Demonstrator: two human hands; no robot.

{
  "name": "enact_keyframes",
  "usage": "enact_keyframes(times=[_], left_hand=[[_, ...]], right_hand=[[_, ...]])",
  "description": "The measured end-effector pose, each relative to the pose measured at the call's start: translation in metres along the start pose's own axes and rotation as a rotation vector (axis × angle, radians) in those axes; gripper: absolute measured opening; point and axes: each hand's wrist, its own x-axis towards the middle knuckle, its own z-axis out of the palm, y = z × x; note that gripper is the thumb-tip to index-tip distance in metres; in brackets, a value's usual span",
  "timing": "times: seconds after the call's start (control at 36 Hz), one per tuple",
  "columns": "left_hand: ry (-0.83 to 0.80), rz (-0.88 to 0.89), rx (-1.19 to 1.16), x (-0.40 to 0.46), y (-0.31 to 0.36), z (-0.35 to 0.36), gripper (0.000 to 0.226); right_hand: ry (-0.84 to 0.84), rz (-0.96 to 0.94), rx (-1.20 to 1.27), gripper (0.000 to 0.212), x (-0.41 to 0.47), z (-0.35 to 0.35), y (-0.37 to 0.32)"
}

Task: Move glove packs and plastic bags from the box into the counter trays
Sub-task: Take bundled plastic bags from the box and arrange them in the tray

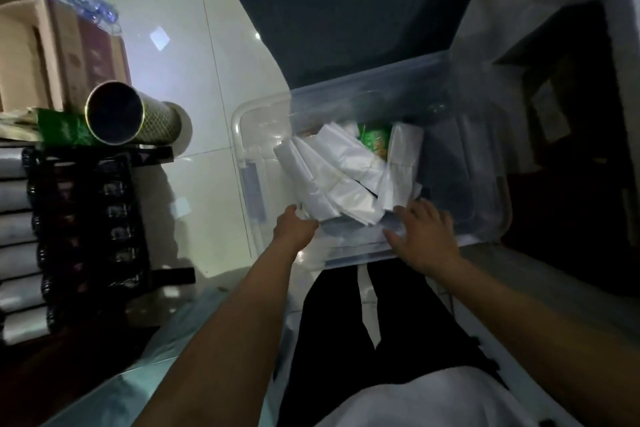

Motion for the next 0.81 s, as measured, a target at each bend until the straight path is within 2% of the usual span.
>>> enact_keyframes(times=[0.14, 0.28, 0.36, 0.47, 0.58, 0.69, 0.81], left_hand=[[0.038, -0.027, -0.198, 0.069, 0.009, 0.024, 0.074], [0.115, -0.129, -0.428, 0.122, 0.017, 0.038, 0.084], [0.136, -0.223, -0.516, 0.141, 0.018, 0.042, 0.087], [0.215, -0.193, -0.540, 0.149, 0.010, 0.047, 0.073], [0.322, -0.100, -0.497, 0.136, 0.007, 0.051, 0.030], [0.290, -0.051, -0.523, 0.115, 0.013, 0.046, 0.023], [0.229, -0.027, -0.693, 0.080, 0.020, 0.033, 0.023]], right_hand=[[0.120, -0.082, -0.146, 0.061, 0.010, 0.024, 0.013], [0.336, -0.150, -0.141, 0.049, 0.010, 0.038, 0.016], [0.407, -0.154, -0.129, 0.045, 0.010, 0.041, 0.017], [0.466, -0.153, -0.111, 0.038, 0.010, 0.041, 0.014], [0.432, -0.131, -0.114, 0.040, 0.009, 0.040, 0.013], [0.353, -0.093, -0.104, 0.045, 0.009, 0.035, 0.012], [0.148, 0.020, -0.033, 0.053, 0.012, 0.025, 0.006]])
